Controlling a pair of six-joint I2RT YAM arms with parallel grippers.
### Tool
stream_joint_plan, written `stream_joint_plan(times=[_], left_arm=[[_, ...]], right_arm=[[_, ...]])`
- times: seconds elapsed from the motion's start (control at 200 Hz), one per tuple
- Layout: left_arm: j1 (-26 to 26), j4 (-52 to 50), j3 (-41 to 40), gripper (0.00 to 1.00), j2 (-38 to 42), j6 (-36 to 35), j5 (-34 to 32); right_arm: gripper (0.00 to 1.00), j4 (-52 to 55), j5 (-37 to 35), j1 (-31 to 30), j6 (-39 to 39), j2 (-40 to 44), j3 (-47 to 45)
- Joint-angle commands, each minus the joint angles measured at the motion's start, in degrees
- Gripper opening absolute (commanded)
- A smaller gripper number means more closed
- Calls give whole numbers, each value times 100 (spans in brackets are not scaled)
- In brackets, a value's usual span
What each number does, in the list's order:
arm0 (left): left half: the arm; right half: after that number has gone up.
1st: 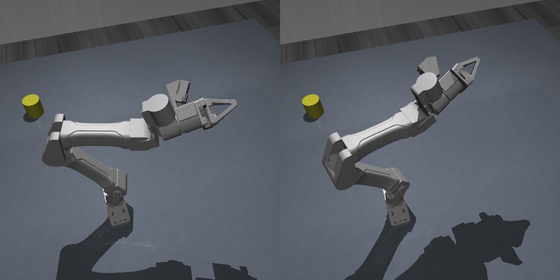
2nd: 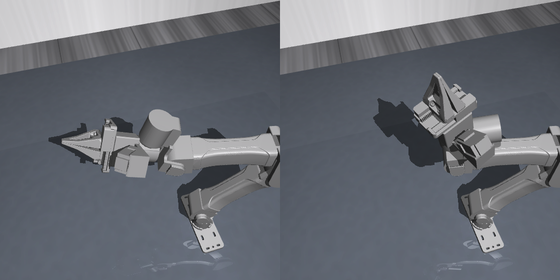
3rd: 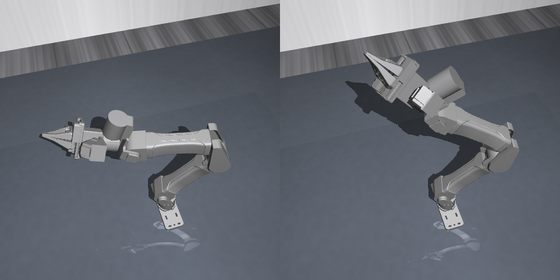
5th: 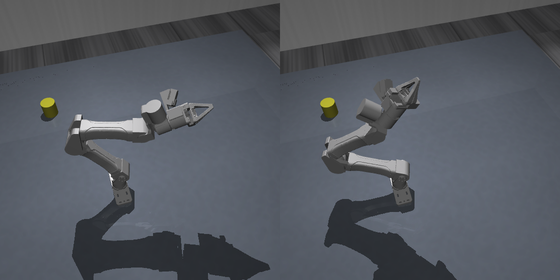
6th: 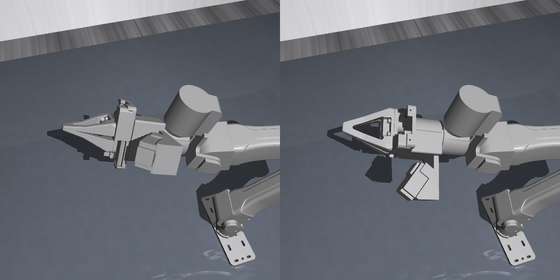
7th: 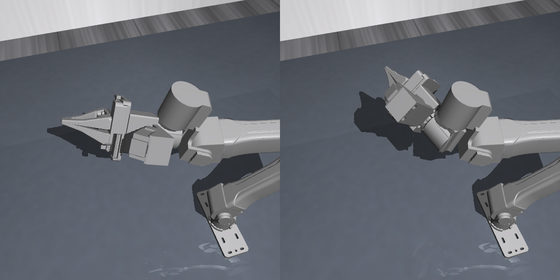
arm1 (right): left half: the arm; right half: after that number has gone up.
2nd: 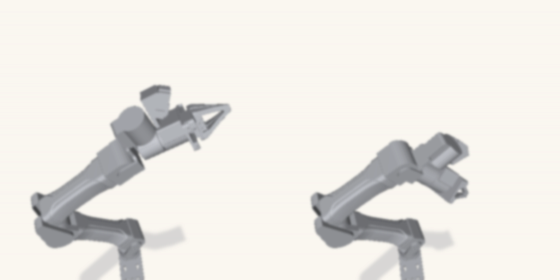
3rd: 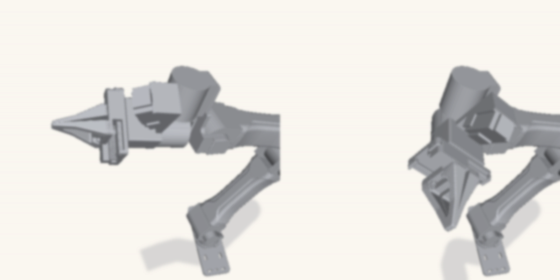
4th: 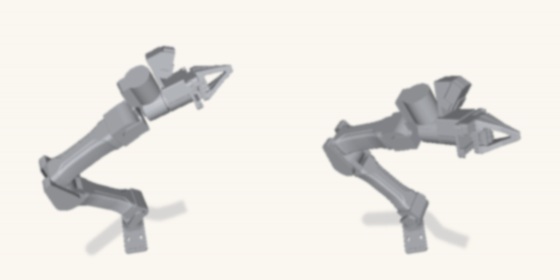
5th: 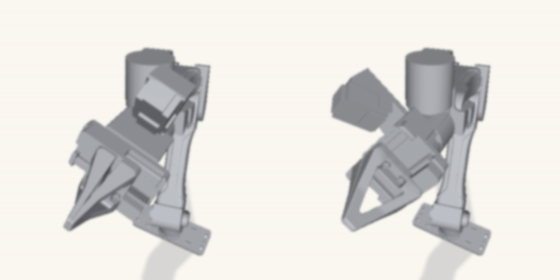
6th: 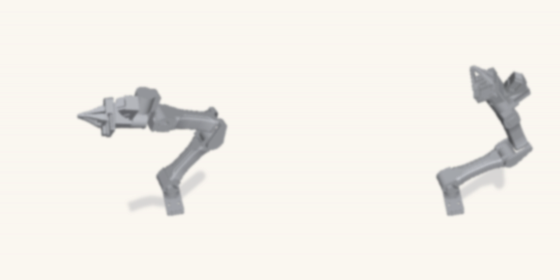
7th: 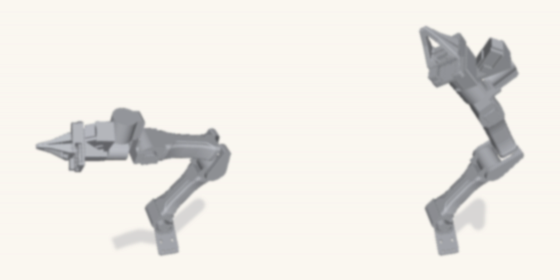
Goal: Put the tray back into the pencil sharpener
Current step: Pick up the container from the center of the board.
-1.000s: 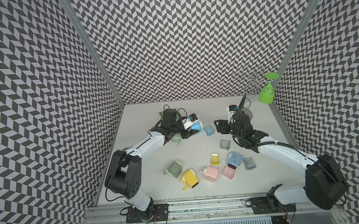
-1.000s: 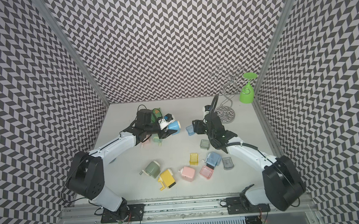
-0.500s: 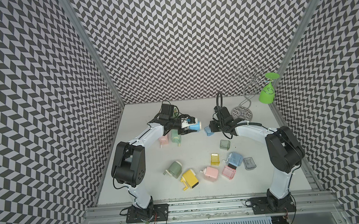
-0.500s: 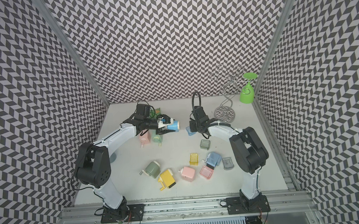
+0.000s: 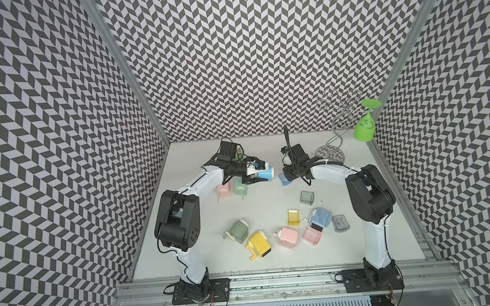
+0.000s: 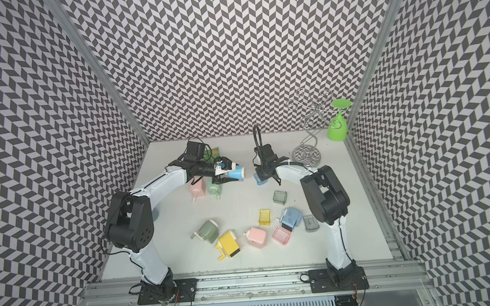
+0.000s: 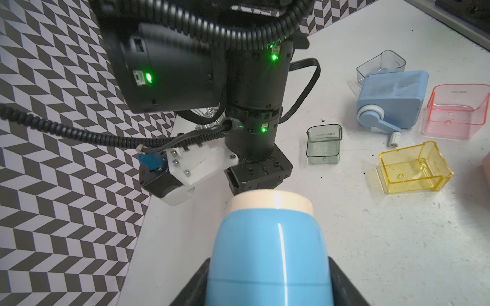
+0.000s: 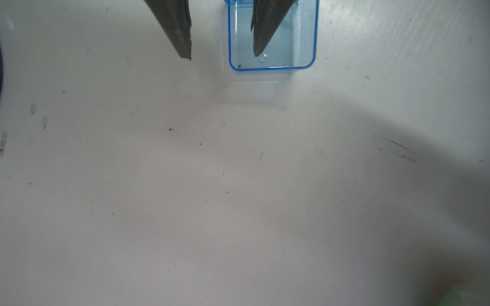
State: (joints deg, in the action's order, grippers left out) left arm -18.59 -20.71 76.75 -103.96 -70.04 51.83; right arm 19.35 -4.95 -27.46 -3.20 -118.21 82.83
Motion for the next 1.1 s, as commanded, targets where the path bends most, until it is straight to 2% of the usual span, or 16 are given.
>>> stream_joint_plan(times=[0.0,0.451,0.541,0.671,0.801,0.881,0.991,1.097], left_arm=[[13,-6,92,10,12,-30,202],[4,148,-54,8,167,37,306],[20,324,-236,8,285,105,386],[61,660,-577,7,535,285,569],[75,893,-830,7,725,376,669],[75,1064,-986,7,822,376,672],[73,1173,-1107,7,870,411,726],[71,1192,-1155,7,828,409,743]], right_arm=[[33,110,-133,-4,-318,-158,188],[1,405,139,5,-629,-350,436],[0,504,158,61,-857,-211,410],[0,603,482,208,-1654,198,278],[0,581,956,300,-3167,543,7],[0,489,993,277,-4038,600,-166],[0,762,942,277,-4536,314,189],[0,1310,1311,269,-4752,-76,793]])
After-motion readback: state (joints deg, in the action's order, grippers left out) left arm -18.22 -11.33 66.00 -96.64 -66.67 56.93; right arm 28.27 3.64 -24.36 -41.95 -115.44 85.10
